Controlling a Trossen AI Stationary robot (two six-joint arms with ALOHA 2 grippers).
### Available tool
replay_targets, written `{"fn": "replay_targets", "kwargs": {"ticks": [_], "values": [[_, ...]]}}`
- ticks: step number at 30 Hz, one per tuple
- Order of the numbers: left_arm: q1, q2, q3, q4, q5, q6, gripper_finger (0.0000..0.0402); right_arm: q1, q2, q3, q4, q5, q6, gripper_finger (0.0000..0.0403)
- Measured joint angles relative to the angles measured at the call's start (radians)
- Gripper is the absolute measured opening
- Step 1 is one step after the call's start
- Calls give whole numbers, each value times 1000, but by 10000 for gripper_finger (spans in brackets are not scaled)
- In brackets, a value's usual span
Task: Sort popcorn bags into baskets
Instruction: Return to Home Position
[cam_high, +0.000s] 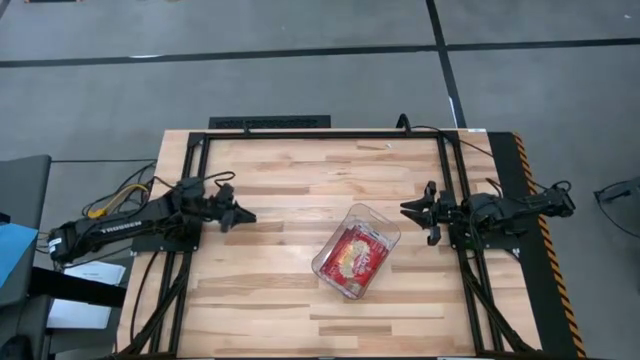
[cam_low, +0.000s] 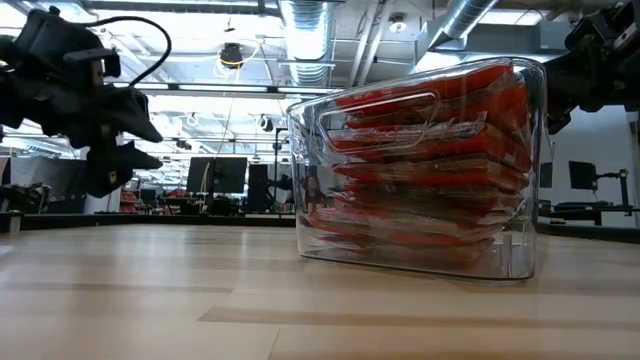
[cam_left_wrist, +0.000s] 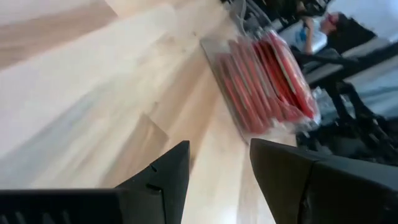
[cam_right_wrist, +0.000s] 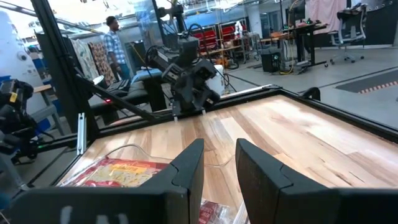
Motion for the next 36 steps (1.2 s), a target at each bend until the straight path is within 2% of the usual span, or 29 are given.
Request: {"fn": "replay_targets", "kwargs": {"ticks": [14, 36], "values": [[0, -1, 4, -30, -206, 0, 158, 0, 0, 0, -1, -1, 0, 119], [0, -1, 6, -28, -221, 0, 158, 0, 0, -1, -1, -2, 0, 119]]}}
